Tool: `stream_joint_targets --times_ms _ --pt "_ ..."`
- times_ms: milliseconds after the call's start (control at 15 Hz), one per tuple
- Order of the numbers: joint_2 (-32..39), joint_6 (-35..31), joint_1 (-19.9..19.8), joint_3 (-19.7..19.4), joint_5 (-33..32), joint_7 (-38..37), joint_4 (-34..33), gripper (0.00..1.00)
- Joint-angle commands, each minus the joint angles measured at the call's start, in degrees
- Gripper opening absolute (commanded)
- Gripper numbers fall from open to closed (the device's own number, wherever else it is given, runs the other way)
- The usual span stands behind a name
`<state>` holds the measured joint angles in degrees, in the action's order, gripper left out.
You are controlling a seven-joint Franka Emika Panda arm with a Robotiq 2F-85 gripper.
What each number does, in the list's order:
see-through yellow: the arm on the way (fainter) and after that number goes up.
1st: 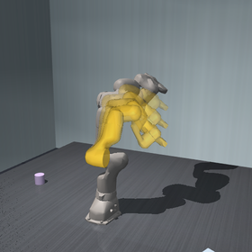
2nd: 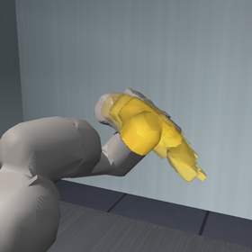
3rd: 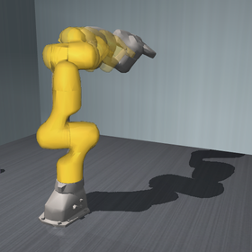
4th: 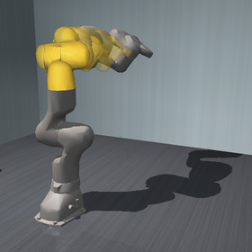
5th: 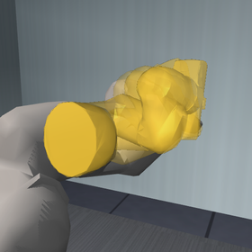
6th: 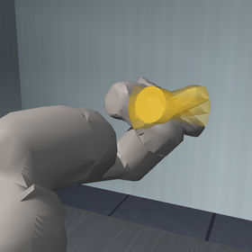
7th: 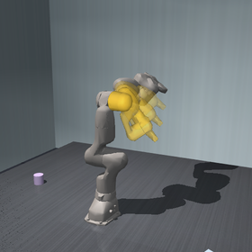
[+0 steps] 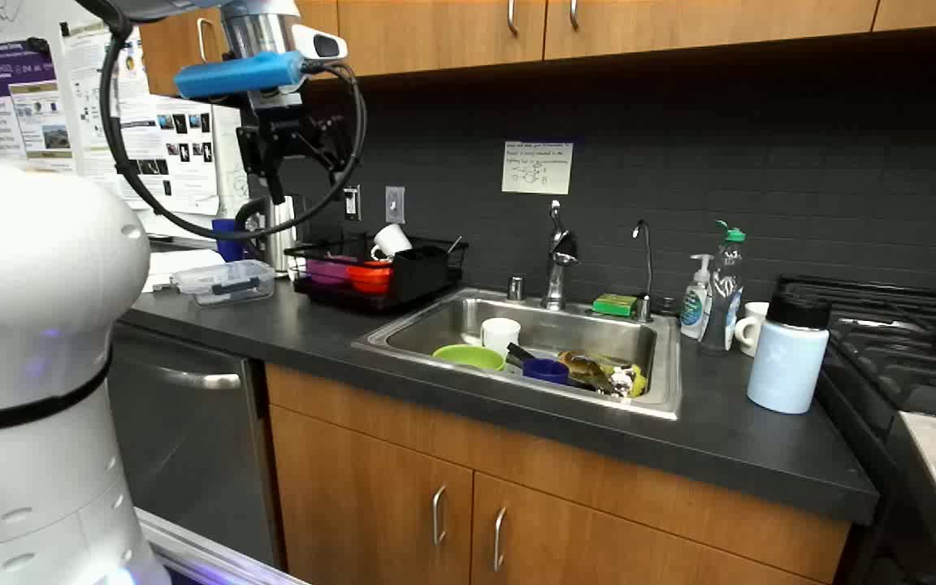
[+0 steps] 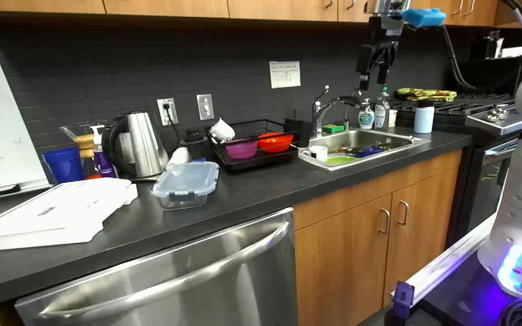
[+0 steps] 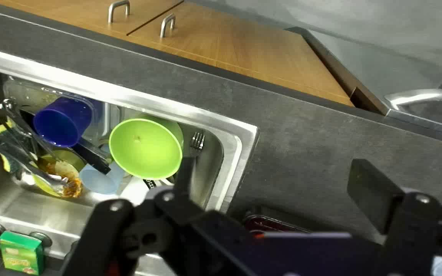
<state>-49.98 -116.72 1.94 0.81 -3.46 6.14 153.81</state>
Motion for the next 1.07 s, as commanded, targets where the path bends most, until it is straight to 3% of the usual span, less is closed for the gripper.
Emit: stream_joint_targets --times_ms 0,800,1000 --pt "0.04 0.2 0.31 -0.23 -0.24 -0.22 -0.16 1.0" --pt "0.04 0.2 0.31 -0.23 -0.24 -0.22 -0.16 1.0" --pt "0.65 -1.8 2.43 3.55 1.65 -3.96 1.25 1.0"
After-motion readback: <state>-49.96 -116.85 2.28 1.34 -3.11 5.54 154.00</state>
